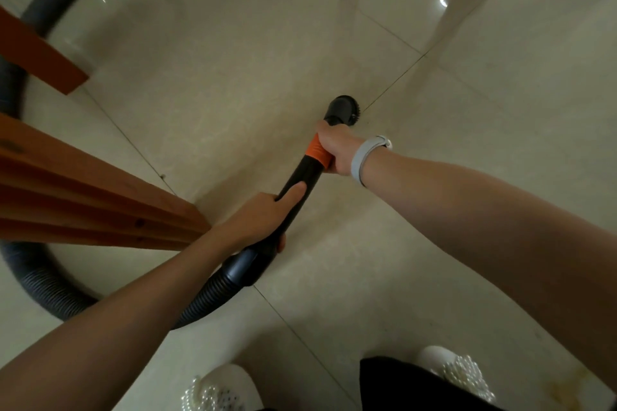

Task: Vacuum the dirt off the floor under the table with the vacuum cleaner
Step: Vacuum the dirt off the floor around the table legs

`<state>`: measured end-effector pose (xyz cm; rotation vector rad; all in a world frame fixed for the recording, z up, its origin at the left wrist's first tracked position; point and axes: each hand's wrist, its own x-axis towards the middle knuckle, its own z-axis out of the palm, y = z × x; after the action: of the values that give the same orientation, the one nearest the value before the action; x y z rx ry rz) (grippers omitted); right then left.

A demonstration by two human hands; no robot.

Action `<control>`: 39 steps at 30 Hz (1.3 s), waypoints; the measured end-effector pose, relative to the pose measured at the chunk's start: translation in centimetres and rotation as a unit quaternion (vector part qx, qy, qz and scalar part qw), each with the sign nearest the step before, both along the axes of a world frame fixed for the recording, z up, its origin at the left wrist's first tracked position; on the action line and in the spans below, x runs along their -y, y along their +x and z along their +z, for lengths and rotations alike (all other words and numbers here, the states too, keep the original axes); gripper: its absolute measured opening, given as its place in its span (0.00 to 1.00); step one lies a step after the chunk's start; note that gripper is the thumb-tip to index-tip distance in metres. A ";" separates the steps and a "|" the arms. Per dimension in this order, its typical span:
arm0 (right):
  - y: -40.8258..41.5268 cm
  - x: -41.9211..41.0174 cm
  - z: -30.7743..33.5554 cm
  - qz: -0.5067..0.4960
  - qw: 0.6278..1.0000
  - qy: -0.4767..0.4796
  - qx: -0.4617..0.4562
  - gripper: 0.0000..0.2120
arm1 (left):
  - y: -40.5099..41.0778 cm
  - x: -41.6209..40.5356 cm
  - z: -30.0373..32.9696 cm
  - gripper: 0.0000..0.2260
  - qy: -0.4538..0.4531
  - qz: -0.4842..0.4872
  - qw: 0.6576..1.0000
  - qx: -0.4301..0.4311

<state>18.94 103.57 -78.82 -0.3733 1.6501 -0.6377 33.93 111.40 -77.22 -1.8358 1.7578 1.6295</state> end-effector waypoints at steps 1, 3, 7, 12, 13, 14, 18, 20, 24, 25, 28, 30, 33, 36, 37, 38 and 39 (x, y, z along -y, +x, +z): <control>-0.6 -0.3 -0.1 -0.012 1.000 0.001 -0.006 0.10 | -0.4 -0.1 0.1 0.30 0.001 -0.008 1.000 -0.001; -1.8 -1.0 -0.5 -0.032 0.999 0.002 -0.011 0.09 | -1.4 -0.3 0.2 0.29 -0.002 -0.024 1.000 0.002; -3.3 -2.7 -1.4 -0.063 0.998 0.002 0.009 0.11 | -2.9 -1.7 0.1 0.28 -0.001 -0.049 0.999 0.008; -1.5 -5.3 -2.4 -0.048 0.998 0.011 0.041 0.13 | -0.1 -3.5 0.1 0.29 0.122 -0.048 0.990 -0.059; -0.7 -5.8 -2.5 -0.039 0.998 0.015 0.048 0.14 | 0.8 -3.7 0.1 0.29 0.155 -0.039 0.984 -0.075; 0.1 -6.4 -2.8 -0.032 0.998 0.024 0.052 0.15 | 1.4 -3.9 0.1 0.29 0.184 -0.029 0.979 -0.085; 2.2 -9.0 -3.8 -0.035 0.996 0.063 0.060 0.22 | 2.7 -4.7 0.5 0.28 0.254 -0.051 0.963 -0.080; 1.7 -9.9 -3.9 -0.061 0.992 0.080 0.074 0.21 | 2.4 -4.8 1.0 0.28 0.274 -0.074 0.956 -0.069; -2.2 -8.6 -2.8 -0.086 0.992 0.053 0.070 0.17 | -1.1 -4.3 1.2 0.27 0.202 -0.055 0.975 -0.067; -3.4 -7.7 -2.5 -0.087 0.993 0.040 0.066 0.16 | -2.2 -4.1 1.1 0.26 0.155 -0.052 0.984 -0.065; -5.7 -5.3 -1.4 -0.078 0.995 0.027 0.058 0.11 | -4.8 -3.2 1.1 0.24 0.076 -0.045 0.993 -0.081; -5.5 -5.1 -1.4 -0.067 0.996 0.035 0.053 0.11 | -4.6 -2.8 1.3 0.25 0.106 -0.038 0.989 -0.092; -3.0 -6.8 -2.4 -0.036 0.995 0.064 0.068 0.14 | -1.8 -3.0 1.3 0.28 0.198 -0.067 0.975 -0.076; -1.7 -7.0 -1.8 0.002 0.994 0.052 0.096 0.12 | -0.3 -2.9 1.0 0.28 0.209 -0.071 0.973 -0.072; -2.0 -6.1 -1.4 0.007 0.995 0.038 0.095 0.12 | -0.8 -2.7 0.9 0.28 0.185 -0.057 0.978 -0.078; -2.5 -5.2 -0.9 0.009 0.996 0.026 0.087 0.11 | -1.5 -2.3 0.8 0.29 0.151 -0.041 0.984 -0.082; -3.2 -4.2 -0.4 0.008 0.997 0.018 0.071 0.11 | -2.5 -2.0 0.7 0.29 0.114 -0.027 0.989 -0.085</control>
<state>15.79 107.75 -79.23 -0.3066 1.5197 -0.6080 31.41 113.37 -76.53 -1.5777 1.5871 1.9260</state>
